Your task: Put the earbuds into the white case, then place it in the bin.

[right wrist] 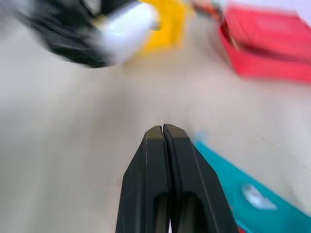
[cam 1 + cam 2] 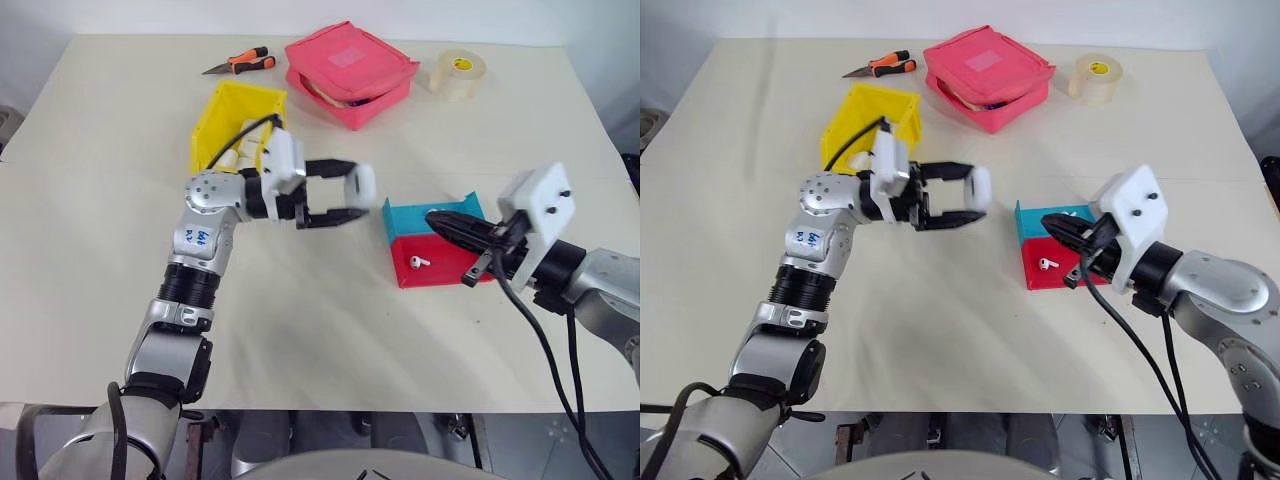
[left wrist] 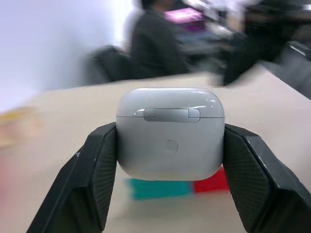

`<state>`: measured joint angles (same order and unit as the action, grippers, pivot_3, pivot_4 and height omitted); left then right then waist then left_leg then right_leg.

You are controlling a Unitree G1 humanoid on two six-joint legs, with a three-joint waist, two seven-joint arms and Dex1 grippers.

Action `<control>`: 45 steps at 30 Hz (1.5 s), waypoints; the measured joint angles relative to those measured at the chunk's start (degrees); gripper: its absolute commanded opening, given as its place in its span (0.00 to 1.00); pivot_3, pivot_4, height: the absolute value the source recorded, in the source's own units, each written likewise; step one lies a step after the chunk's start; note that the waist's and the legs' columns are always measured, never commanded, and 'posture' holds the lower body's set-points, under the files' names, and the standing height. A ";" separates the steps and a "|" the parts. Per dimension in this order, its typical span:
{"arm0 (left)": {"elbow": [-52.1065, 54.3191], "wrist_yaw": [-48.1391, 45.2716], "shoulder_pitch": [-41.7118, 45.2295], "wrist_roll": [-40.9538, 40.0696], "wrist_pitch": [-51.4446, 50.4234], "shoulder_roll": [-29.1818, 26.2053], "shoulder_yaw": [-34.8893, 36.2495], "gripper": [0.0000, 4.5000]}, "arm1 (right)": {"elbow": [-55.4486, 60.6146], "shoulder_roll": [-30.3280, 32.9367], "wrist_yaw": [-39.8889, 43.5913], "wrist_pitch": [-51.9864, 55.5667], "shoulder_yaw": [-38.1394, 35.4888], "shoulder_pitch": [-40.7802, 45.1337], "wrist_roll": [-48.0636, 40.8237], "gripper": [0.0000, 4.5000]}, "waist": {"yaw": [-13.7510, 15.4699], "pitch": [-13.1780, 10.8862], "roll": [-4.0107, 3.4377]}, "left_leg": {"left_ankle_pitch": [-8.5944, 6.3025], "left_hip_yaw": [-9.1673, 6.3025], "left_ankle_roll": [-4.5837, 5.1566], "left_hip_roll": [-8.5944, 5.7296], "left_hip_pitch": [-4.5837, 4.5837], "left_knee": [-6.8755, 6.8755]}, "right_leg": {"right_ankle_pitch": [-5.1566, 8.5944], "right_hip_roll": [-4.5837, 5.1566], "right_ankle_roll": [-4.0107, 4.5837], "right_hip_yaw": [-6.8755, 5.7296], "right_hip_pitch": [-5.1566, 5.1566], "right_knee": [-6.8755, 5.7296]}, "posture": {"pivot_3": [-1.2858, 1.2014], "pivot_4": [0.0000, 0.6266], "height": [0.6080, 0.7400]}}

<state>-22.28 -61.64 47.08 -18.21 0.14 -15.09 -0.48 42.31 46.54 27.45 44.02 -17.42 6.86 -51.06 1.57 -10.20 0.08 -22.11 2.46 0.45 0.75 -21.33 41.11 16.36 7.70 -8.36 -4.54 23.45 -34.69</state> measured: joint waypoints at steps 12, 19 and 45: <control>-8.84 28.27 0.00 4.77 -0.72 -5.46 10.77 0.62 | -9.50 0.33 19.52 -10.45 -4.18 -7.67 2.71 0.95 | -0.26 -0.02 0.05 | 0.05 0.04 -0.09 0.05 0.17 -0.03 | -0.02 -0.05 -0.04 0.01 -0.06 -0.06 | 0.52 0.24 1.00; -17.20 33.11 0.54 9.00 0.35 -8.23 10.32 0.99 | -12.97 1.27 21.83 -10.47 -2.78 -2.98 4.38 1.00 | 0.19 -0.05 0.11 | 0.05 0.03 -0.09 -0.04 0.10 0.04 | -0.03 0.01 -0.05 -0.01 -0.08 -0.03 | 0.52 0.24 1.00; 19.67 4.52 -31.85 -13.00 -11.27 -24.47 20.20 0.99 | -41.90 5.83 44.92 -21.81 -3.39 -2.75 13.11 1.00 | -0.15 -0.05 0.10 | 0.04 0.13 -0.11 0.08 0.21 0.03 | -0.02 0.01 -0.03 0.01 -0.08 -0.09 | 0.52 0.24 1.00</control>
<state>-2.61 -57.12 15.22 -31.20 -11.13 -39.56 19.72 0.41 52.37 72.37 22.20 -20.81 4.11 -37.95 1.42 -10.25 0.18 -22.07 2.58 0.34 0.82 -21.12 41.14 16.33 7.71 -8.39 -4.53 23.37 -34.78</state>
